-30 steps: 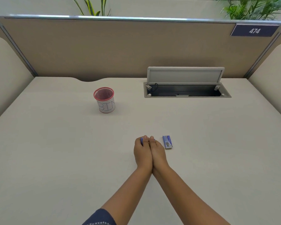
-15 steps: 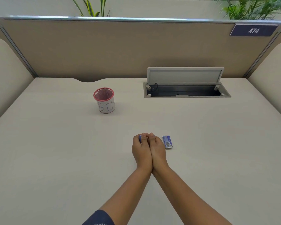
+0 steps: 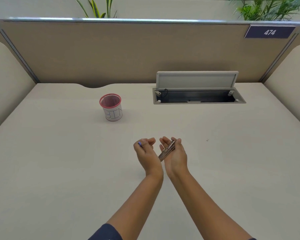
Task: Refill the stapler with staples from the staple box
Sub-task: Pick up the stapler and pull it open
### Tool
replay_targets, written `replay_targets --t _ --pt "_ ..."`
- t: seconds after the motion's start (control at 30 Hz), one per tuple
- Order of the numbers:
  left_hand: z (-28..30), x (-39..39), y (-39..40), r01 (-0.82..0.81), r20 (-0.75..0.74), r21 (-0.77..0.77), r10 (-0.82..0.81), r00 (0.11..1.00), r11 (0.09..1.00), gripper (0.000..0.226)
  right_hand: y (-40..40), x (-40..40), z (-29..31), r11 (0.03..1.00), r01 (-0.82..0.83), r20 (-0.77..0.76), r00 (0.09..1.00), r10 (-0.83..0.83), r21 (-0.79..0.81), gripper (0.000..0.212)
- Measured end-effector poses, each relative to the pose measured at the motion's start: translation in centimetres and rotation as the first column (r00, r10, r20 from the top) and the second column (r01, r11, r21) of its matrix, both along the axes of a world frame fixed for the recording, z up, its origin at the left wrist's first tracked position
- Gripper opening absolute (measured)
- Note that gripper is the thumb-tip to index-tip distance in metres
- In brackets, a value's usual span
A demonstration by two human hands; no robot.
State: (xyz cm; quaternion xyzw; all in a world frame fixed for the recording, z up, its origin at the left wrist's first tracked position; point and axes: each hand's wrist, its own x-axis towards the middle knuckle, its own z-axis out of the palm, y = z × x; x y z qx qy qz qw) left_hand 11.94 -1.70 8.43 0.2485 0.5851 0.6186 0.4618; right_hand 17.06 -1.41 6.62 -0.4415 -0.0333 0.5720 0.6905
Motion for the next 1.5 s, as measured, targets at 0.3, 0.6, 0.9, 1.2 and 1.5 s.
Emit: replay_targets --t 0.3,0.6,0.9,1.2,1.5 --pt "-2.3 -2.2 -0.6 0.021 0.098 -0.188 -0.003 0.995 0.982 0.027 -0.2 0.7 -1.8 0.996 0.059 -0.117 0.991 -0.066 -0.061 0.030" --pt "-4.3 -5.5 -1.1 0.243 0.200 -0.381 -0.177 0.964 0.892 0.024 0.1 3.1 -1.7 1.000 0.030 -0.212 0.977 -0.031 -0.006 0.036" --pt "-4.0 -6.7 0.7 0.489 -0.305 -0.553 -0.710 0.634 0.675 0.055 -0.3 3.0 -1.4 0.991 -0.133 -0.147 0.980 0.134 0.020 0.036" --pt "-1.1 -3.1 1.2 0.683 -0.140 -0.401 -0.778 0.612 0.610 0.048 -0.8 0.9 -0.2 0.921 -0.385 0.231 0.892 0.389 -0.063 0.034" --pt "-0.9 -3.2 0.9 0.708 -0.090 -0.369 -0.781 0.617 0.602 0.028 -0.6 1.2 0.5 0.929 -0.368 0.202 0.908 0.366 -0.027 0.034"
